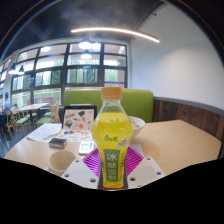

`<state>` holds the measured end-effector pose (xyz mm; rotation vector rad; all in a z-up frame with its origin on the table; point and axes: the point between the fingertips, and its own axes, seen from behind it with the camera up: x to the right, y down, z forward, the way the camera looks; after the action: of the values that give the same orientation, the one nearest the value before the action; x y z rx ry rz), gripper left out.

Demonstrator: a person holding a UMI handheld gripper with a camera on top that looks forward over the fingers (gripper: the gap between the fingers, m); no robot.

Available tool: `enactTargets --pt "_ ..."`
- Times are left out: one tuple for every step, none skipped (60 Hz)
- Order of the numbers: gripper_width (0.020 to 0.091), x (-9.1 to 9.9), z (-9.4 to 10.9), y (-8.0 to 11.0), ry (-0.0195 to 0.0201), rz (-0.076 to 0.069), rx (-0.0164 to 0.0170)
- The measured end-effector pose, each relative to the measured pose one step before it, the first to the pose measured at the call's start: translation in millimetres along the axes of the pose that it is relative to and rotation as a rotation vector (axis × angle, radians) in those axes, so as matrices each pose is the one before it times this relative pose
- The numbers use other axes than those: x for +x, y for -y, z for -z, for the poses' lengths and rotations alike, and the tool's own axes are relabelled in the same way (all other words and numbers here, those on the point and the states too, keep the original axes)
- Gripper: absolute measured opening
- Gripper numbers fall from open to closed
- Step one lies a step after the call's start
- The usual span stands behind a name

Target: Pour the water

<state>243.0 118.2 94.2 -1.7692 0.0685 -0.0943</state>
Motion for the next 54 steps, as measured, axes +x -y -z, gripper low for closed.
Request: enactTargets --pt "0.0276 1.74 -4.35 -5.0 -0.00171 -0.0079 -0.01075" --pt "0.0276 0.9 -3.76 -4.33 -0.00134 -0.0063 -0.0091" --pt "0.0295 -0.26 -3.37 -4.35 0.00202 -0.0011 -0.00901" --pt "0.0284 -0.62 -1.45 3.18 0.00481 0.0033 0.01727" --pt "0.0278 3.81 1.59 6.32 0.00714 -0.0097 0.03445" --pt "0.0277 -1.21 2.79 -5.43 -0.00075 -0.0021 -0.00407" --pt "0.0277 1.06 -0.71 -2.27 -0.00378 -0.0035 -0.00631" --pt "0.0275 -0.68 0.01 0.31 -0.00043 -0.0115 0.00211" --pt "0.0275 -0.51 -0.09 -0.89 0.00244 -0.0098 -0.0036" --pt "0.0276 -0.13 0.37 -0.81 0.00133 -0.0041 -0.00395" --pt "0.0275 0.28 0.22 0.3 -0.00003 -0.001 0.00101" --pt "0.0275 2.22 -2.55 3.46 0.0017 -0.0022 -0.00018" --pt "0.0275 -0.55 0.27 -0.8 0.00221 -0.004 0.00134" --pt "0.0275 -0.42 -0.1 -0.72 0.00141 -0.0037 0.00096" --pt "0.0279 -0.29 0.11 -0.7 0.00012 -0.0016 0.00109" --pt "0.0278 -0.06 0.27 -0.33 -0.00045 -0.0001 0.00066" --pt "0.0338 -0.26 0.3 -0.12 0.00006 0.0007 0.00011" --pt "0.0318 0.2 0.63 -0.62 -0.00078 0.0012 -0.00259" --pt "0.0347 -0.21 0.28 -0.16 -0.00002 0.0036 -0.0015" --pt "0.0388 -0.34 0.33 -0.45 -0.0003 0.0025 -0.00385" --pt "0.0416 0.0 0.38 0.51 -0.00057 0.0002 0.0003" --pt "0.0446 -0.46 -0.12 -0.36 0.00023 -0.0003 -0.0021" --pt "0.0468 -0.56 0.19 -0.96 0.00055 -0.0001 -0.00658" --pt "0.049 0.27 0.93 0.17 0.00064 -0.002 -0.01117" --pt "0.0538 0.44 0.33 -2.85 -0.00278 -0.0036 -0.01534" --pt "0.0579 1.01 0.85 -2.8 -0.00488 -0.0038 -0.01567" --pt "0.0646 0.01 1.03 -2.57 -0.0018 -0.005 -0.01393" --pt "0.0699 -1.34 1.25 -0.98 0.00436 -0.0048 -0.00692" --pt "0.0752 -1.75 2.19 -0.14 0.00729 -0.0036 -0.00415" --pt "0.0805 -1.78 5.53 -0.7 0.00716 -0.0024 0.00078" --pt "0.0858 -2.7 2.85 1.12 0.00813 -0.0034 0.0019" --pt "0.0855 -2.09 3.26 0.97 0.00444 -0.0024 0.00176" --pt "0.0835 -2.25 3.6 0.07 0.00457 0.0015 -0.00055" --pt "0.082 -1.62 4.06 -0.09 0.00322 0.003 -0.00267" --pt "0.0815 -0.97 4.29 0.01 -0.00013 0.0039 -0.00265" --pt "0.0811 1.96 7.13 2.04 -0.00002 0.0032 -0.00365" --pt "0.0814 -1.4 5.78 0.23 -0.00129 0.0035 -0.0001" --pt "0.0815 -0.65 5.96 -1.28 -0.00143 0.0044 0.00052" --pt "0.082 -1.43 6.46 0.16 -0.00172 0.0031 0.00077" --pt "0.0823 -1.22 6.83 0.27 -0.00234 0.0022 -0.00034" --pt "0.0824 -1.22 7.04 -0.15 -0.00204 0.0014 -0.00103" --pt "0.0823 -1.53 7.38 -0.48 -0.00147 0.0012 -0.0024" --pt "0.0822 -1.44 7.33 -0.99 -0.001 0.0016 -0.00377" --pt "0.082 -2.19 7.91 -1.13 -0.00008 0.0018 -0.00477" --pt "0.0822 -2.23 8.01 -1.19 0.00043 0.0026 -0.00554" --pt "0.0822 1.92 7.87 0.38 0.00485 0.0035 -0.00701" --pt "0.0821 -2.28 5.34 -0.83 0.00478 0.0043 -0.00339" --pt "0.0821 -5.52 10.19 -1.29 0.00232 0.0049 -0.00078" --pt "0.0822 -3.98 9.68 -0.51 0.00531 0.0052 -0.00129" --pt "0.0821 -4.04 9.48 -0.62 0.00425 0.0059 -0.00131" --pt "0.0822 -3.52 9.28 -0.63 0.00342 0.0053 -0.00066" --pt "0.0824 -3.77 9.74 -0.13 0.00275 0.0042 0.00041" --pt "0.0824 -3.5 9.01 -0.18 0.00281 0.0036 0.00034" --pt "0.0823 -1.26 7.89 0.17 0.00442 0.0028 -0.00306"
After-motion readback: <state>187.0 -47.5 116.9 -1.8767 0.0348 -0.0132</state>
